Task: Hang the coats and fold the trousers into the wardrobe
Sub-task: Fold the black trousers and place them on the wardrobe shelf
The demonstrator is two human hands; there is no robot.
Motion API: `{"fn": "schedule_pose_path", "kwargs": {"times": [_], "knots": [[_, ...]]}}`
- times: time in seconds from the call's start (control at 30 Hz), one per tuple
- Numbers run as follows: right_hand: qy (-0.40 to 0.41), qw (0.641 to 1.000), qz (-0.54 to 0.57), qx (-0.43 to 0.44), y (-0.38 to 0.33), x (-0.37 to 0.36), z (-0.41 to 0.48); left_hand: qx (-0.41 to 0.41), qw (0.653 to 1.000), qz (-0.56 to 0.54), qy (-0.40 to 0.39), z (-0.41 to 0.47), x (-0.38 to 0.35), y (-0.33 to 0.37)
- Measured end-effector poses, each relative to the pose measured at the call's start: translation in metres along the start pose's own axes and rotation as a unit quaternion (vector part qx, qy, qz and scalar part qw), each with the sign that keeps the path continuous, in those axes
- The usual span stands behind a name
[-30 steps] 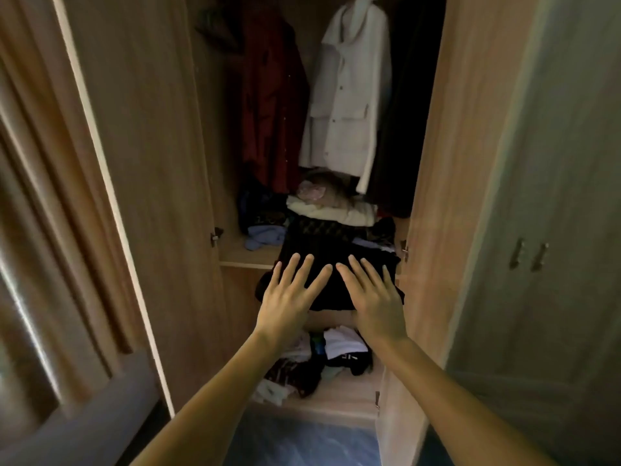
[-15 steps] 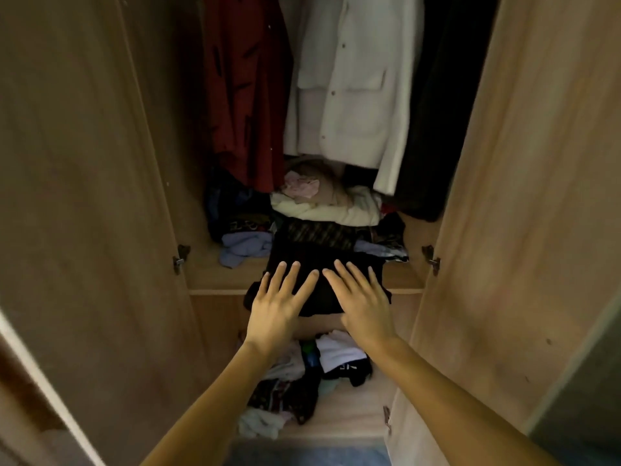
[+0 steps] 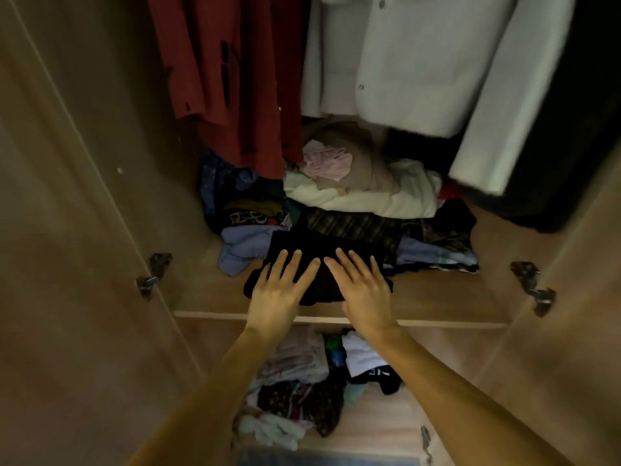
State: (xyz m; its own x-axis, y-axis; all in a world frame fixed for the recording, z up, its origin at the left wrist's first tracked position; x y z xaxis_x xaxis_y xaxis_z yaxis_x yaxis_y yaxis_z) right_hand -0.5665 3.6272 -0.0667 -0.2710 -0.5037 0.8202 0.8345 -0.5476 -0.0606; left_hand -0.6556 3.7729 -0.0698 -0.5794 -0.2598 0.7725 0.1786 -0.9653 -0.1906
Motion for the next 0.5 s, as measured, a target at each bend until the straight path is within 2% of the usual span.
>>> {"fn": "schedule_pose_path", "kwargs": {"times": [0.07, 0.13, 0.23, 0.33, 0.43, 0.5], "knots": [[-0.011, 1.000, 0.011, -0.004, 0.012, -0.029, 0.017, 0.003, 1.000, -0.002, -0.007, 0.012, -0.033, -0.013], [-0.032, 0.999, 0.011, -0.012, 0.021, -0.060, 0.032, 0.024, 0.999, -0.001, -0.046, 0.022, -0.063, -0.022], [-0.113, 0.991, 0.005, -0.065, 0.030, -0.111, 0.039, 0.044, 0.987, 0.012, -0.152, 0.019, -0.111, -0.025], [-0.197, 0.976, 0.014, -0.093, 0.039, -0.148, 0.024, 0.022, 0.970, -0.010, -0.243, -0.004, -0.145, -0.018], [-0.206, 0.977, 0.018, -0.049, 0.048, -0.157, 0.007, 0.015, 0.977, -0.038, -0.210, -0.015, -0.152, -0.016], [-0.202, 0.976, 0.058, -0.052, 0.051, -0.148, 0.009, 0.019, 0.976, -0.073, -0.203, -0.009, -0.149, -0.021]]}}
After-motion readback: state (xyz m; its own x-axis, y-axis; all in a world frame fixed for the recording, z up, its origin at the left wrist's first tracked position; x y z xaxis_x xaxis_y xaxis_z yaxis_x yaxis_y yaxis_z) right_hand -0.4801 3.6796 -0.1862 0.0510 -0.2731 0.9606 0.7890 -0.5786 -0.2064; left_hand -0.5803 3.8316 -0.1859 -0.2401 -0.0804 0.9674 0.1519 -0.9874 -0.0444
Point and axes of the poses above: each hand's wrist, its own z-axis towards the middle knuckle, its own x-axis out of the back of the hand, y = z × x, the point moved 1 cm from there along z, towards the middle knuckle, and after that the axes turned 4 degrees about z, right-handed, at the moved point
